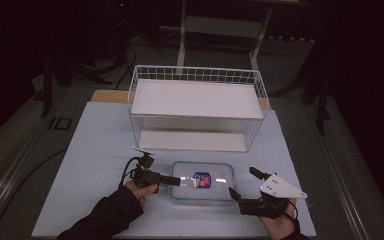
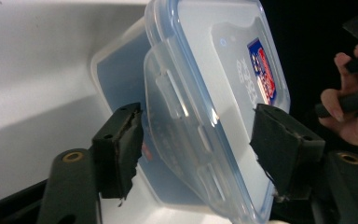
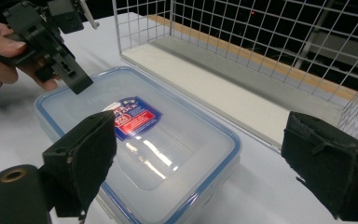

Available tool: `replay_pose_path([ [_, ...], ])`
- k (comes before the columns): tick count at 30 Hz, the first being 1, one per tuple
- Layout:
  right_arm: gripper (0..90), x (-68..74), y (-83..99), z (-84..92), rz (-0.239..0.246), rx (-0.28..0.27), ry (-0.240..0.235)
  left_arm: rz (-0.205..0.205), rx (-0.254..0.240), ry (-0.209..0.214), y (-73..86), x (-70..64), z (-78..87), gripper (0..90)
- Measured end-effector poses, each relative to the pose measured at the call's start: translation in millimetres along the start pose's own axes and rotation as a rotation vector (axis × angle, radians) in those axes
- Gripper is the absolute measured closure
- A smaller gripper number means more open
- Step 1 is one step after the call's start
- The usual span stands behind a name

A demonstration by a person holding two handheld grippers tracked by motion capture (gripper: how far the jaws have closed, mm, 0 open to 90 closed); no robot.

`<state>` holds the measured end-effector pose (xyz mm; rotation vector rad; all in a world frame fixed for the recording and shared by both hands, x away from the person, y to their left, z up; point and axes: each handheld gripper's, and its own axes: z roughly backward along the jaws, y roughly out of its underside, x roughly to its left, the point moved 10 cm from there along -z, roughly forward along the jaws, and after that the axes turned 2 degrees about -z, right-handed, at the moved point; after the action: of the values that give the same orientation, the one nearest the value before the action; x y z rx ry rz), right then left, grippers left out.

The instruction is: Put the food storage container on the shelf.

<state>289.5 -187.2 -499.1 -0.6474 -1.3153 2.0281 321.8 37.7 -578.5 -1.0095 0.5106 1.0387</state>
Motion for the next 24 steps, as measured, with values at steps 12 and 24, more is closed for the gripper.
replay_pose_path([
  [12, 13.8, -3.6, 20.0, -12.7, -0.174, 0.125, -0.113, -0.101, 0.02, 0.02, 5.9, -18.0, 5.1, 54.1],
  [24, 22.1, -17.7, 43.8, -17.2, -0.444, 0.254, -0.247, -0.205, 0.008, 0.019, 15.3, -27.2, 10.2, 57.4],
])
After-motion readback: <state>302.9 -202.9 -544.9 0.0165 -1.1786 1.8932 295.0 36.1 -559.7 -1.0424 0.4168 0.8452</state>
